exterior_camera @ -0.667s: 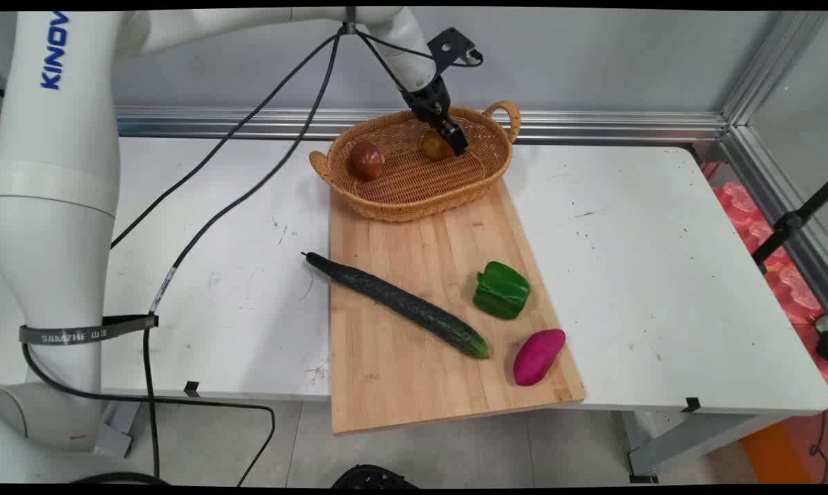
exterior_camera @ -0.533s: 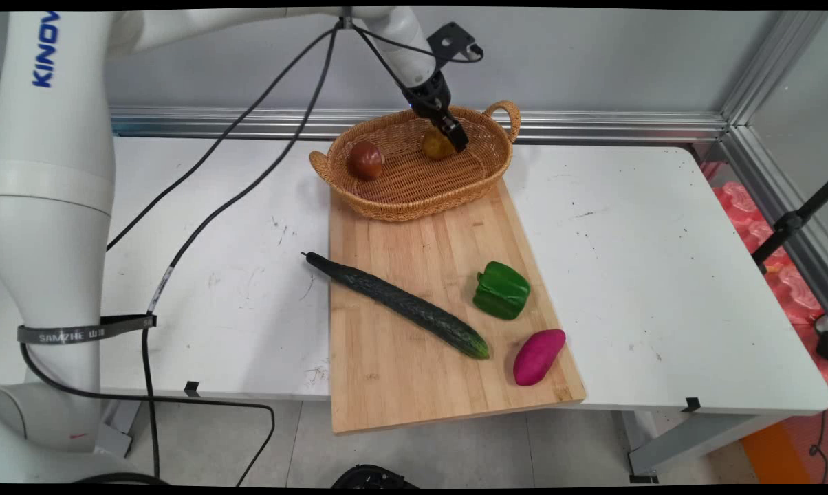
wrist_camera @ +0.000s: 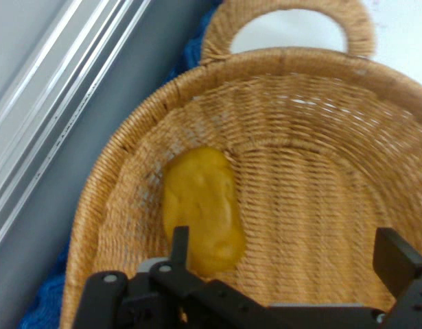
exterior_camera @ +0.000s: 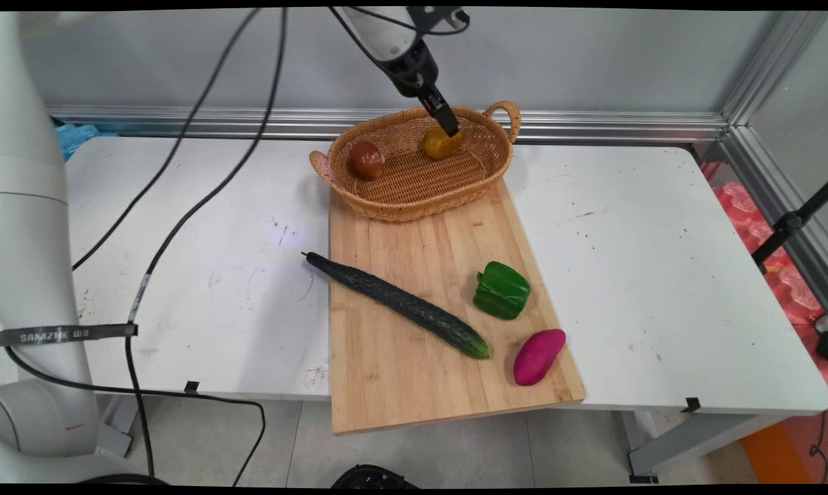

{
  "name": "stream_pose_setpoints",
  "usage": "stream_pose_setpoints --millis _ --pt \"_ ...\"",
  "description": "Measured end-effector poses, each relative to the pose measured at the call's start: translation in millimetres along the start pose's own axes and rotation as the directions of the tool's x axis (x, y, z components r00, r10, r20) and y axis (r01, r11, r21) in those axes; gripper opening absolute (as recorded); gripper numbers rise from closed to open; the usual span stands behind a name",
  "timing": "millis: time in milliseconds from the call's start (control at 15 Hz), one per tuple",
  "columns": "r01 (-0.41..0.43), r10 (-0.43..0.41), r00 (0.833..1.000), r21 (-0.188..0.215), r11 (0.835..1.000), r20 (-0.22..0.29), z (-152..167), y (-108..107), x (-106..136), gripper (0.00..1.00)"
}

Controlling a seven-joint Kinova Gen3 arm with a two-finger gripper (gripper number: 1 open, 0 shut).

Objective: Pick up the cucumber from the cutting board

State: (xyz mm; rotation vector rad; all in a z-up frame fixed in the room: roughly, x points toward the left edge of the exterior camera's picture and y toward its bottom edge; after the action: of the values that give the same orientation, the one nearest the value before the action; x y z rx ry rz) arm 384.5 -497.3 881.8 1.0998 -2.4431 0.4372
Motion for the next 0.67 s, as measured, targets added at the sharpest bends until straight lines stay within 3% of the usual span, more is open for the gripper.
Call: stream_pose_setpoints --millis 467,667 --pt "-0.115 0.114 0.993 -0.057 0.992 -0.019 -79 22 -28 1.0" --pt "-0.196 0.195 0.981 -0.11 0.974 -0.023 -116 32 -49 1.0"
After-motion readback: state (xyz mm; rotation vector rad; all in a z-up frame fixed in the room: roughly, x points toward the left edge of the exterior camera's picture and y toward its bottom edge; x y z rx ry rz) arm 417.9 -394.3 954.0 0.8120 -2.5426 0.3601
